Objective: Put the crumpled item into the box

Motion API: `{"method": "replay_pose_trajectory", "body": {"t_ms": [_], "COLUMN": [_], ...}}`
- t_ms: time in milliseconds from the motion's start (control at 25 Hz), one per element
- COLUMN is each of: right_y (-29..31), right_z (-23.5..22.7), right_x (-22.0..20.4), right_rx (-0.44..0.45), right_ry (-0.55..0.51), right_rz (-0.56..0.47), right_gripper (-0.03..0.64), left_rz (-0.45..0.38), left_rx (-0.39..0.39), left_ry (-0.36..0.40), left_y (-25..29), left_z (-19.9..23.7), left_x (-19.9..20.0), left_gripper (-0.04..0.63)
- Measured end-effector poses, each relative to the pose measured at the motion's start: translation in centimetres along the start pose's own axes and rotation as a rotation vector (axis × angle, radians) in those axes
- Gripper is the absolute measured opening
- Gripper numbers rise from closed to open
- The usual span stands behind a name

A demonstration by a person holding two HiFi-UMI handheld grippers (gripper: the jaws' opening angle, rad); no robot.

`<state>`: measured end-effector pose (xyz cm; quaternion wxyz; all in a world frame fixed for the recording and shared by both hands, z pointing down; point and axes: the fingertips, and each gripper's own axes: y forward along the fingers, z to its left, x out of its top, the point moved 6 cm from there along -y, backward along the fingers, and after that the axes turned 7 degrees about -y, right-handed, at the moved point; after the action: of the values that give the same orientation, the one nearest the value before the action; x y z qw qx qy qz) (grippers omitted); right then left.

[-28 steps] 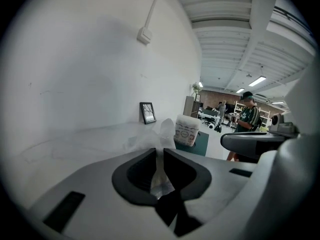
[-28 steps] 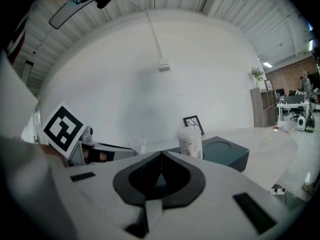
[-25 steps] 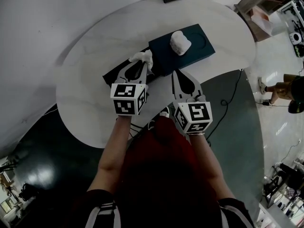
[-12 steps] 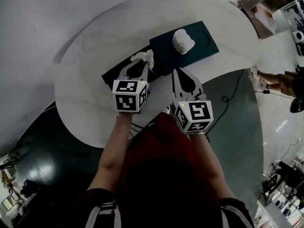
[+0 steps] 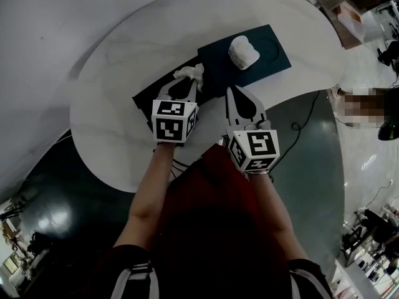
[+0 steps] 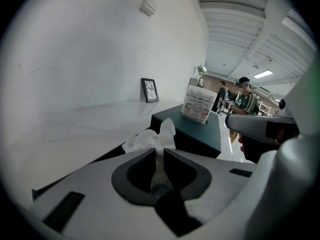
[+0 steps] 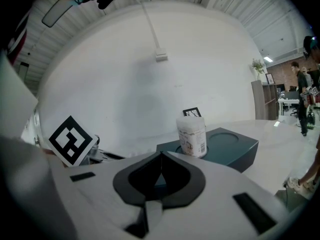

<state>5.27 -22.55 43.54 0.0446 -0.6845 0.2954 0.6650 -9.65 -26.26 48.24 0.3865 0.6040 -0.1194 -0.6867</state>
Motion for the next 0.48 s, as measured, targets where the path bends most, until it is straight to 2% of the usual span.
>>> {"method": "replay_pose_trajectory", "body": {"t_ms": [280, 480], "right_y": [0.2, 0.2], "right_z": [-0.4, -0.5], "right_x": [-0.1, -0.3], "right_rx": [-0.006, -0.008], "right_ry": [0.008, 0.015], "right_rz": [0.004, 0.009], "right_gripper": [0.015, 0.015], "left_rz": [0.063, 0.089], "left_rx": [-0.008, -0.009], "left_ry": [0.030, 0.011], "left_y": [1.0, 1.2], "left_z": [-0.4, -0.2], "left_x": [-0.3, -0.5], "left_gripper": [0.066, 0.066]}}
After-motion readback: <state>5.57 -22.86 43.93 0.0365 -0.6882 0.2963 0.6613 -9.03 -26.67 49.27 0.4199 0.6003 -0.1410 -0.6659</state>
